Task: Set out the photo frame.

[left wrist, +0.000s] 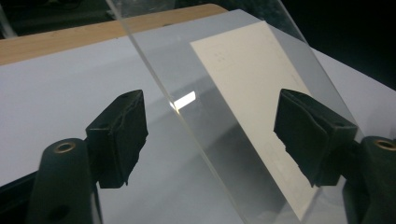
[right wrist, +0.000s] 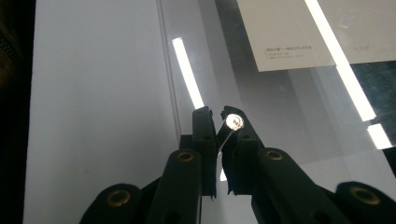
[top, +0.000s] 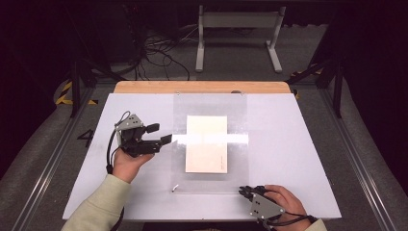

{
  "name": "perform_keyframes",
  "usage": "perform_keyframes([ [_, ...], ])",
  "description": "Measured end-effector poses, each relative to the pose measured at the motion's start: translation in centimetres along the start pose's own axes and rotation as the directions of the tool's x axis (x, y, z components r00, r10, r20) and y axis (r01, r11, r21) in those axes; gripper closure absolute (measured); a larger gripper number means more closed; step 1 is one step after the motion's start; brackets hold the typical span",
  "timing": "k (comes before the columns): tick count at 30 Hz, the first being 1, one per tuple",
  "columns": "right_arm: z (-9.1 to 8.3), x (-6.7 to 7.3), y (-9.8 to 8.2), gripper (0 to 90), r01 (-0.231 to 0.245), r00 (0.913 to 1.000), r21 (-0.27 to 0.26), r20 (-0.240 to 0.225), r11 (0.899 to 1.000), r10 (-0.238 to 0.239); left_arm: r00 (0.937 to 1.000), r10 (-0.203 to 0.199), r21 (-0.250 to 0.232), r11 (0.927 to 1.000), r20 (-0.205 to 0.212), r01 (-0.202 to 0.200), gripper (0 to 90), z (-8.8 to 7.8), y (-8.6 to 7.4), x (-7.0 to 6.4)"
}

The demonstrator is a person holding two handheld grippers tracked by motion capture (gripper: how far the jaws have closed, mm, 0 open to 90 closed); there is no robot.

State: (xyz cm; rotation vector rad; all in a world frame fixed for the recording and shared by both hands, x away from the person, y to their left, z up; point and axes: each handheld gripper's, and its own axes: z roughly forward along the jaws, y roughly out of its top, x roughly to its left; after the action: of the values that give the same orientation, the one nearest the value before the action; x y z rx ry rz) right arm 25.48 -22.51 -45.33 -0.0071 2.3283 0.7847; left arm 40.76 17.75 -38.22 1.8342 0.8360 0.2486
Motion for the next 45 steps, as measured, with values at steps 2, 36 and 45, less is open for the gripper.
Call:
perform_keyframes([
  [2, -0.1, 0.3, 0.1, 84.2, 0.017, 0.9998, 0.005, 0.01, 1.0, -0.017, 1.0, -0.007, -0.001, 1.0, -0.001, 0.007, 23.3, 0.4, 0.6, 0.3],
  [36, -0.3, 2.2, 0.2, 84.6, 0.196, 0.9738, 0.054, 0.106, 0.979, -0.201, 0.9683, 0.082, -0.025, 0.9966, 0.236, -0.078, 47.2, 4.6, 4.0, -0.2],
  [45, -0.3, 2.3, 0.3, 84.5, 0.206, 0.9717, 0.061, 0.105, 0.977, -0.212, 0.9359, 0.082, -0.091, 0.9944, 0.343, -0.053, 59.4, 3.9, 3.8, 0.5],
])
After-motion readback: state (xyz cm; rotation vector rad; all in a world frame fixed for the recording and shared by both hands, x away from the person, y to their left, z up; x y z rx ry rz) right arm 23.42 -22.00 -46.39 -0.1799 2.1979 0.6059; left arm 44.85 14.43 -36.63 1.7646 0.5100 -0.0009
